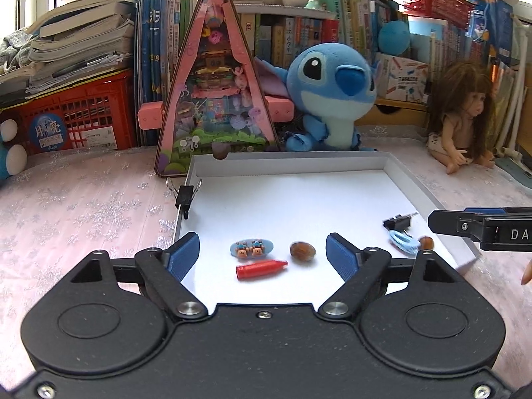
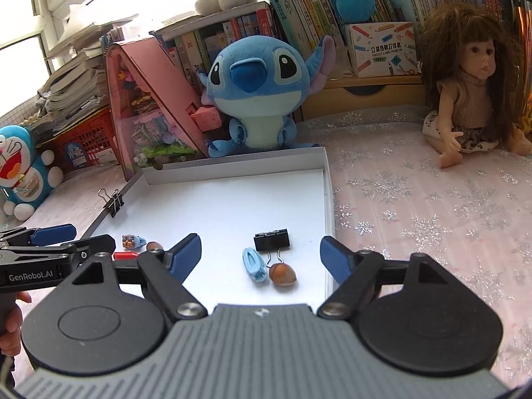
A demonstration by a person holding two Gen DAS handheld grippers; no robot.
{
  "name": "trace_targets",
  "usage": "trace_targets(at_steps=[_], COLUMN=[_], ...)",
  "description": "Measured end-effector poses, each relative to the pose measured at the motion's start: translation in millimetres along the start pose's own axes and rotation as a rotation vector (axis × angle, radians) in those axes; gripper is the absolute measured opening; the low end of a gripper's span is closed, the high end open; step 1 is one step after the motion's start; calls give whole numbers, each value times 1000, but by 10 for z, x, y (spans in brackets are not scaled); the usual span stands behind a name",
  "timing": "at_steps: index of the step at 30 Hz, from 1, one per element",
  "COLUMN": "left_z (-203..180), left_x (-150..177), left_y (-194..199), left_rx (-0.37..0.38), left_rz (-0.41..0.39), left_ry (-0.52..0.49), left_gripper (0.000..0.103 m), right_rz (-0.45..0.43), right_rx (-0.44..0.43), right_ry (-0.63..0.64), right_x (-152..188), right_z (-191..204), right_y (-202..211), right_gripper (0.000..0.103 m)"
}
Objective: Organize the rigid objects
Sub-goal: 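Withdraw both tools from the tray toward the black round lids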
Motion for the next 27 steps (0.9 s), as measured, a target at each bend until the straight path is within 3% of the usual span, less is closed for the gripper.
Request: trace_targets(at_steps=[9,27], left_z=[-97,-349], left_x=[189,524], left_y=[356,744], left_rx=[-2,44], left_rz=[-48,-42], left_ry=[-29,-63], left_gripper=[83,84], right_rz=[-18,-52], right_rx=[-20,-17], right_ry=[6,53], right_x=[151,447], right_z=[18,14], right_y=[263,619], right_gripper=[90,92])
Point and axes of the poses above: each gripper's, at about its wrist camera, not at the fingertips, and y roughly against the way its jaws point, z to its left, x to its underside, the point moved 4 cm from there along -y, roughly the way its jaws point, and after that the axes turned 8 degrees about -z, right-handed, at the moved point
